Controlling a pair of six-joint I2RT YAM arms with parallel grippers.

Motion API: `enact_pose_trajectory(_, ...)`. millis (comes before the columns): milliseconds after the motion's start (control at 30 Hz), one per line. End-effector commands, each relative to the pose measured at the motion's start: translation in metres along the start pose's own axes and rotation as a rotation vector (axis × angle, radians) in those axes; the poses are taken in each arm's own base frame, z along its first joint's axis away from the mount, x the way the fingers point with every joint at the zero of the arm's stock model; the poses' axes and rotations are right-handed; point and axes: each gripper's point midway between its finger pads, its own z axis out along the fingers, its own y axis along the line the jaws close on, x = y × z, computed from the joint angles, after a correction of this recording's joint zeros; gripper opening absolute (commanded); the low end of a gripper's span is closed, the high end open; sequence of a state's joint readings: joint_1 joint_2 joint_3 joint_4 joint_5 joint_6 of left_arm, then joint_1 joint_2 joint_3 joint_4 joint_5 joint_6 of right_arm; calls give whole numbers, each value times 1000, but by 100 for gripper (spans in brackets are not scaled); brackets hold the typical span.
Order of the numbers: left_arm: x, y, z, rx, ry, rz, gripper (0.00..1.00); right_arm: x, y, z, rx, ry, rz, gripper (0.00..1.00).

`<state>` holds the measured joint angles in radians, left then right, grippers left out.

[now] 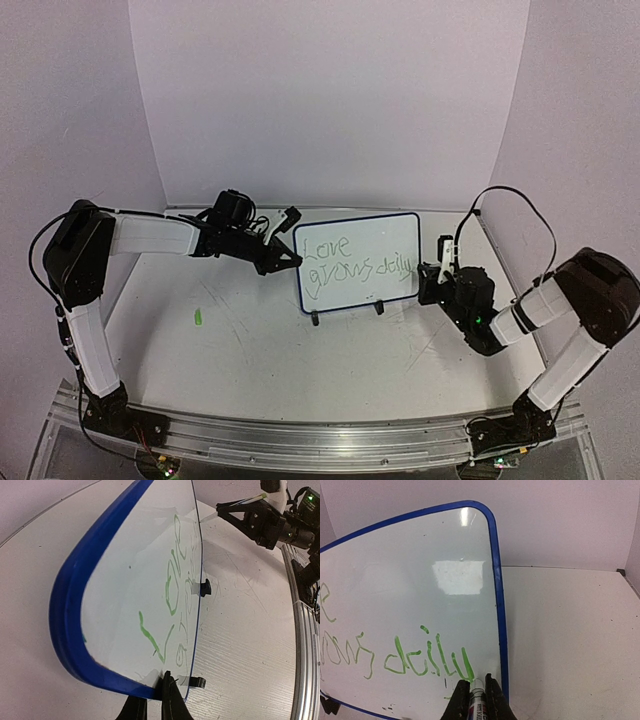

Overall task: Write a sentence on the whiteboard
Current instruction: Write a sentence on the whiteboard, then place the whiteboard at the center of the board.

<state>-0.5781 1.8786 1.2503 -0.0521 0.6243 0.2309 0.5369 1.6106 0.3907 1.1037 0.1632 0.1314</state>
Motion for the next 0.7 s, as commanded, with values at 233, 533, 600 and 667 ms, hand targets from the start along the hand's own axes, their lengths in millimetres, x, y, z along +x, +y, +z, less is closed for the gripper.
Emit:
enact_pose_trajectory(233,95,39,2,-174,297,-38,8,-56,-8,-65,-8,-45,5,0)
enact_pose_trajectory(533,77,41,-6,-172,251,-36,28,-75,-10,-78,1,-67,-28,0)
enact_pose_trajectory(600,72,41,-8,-178,240,-28,29,-79,-12,-82,8,-76,-31,0)
enact_pose_trajectory(667,67,41,-10,-180,231,-24,29,-81,-14,-86,13,-83,-32,0)
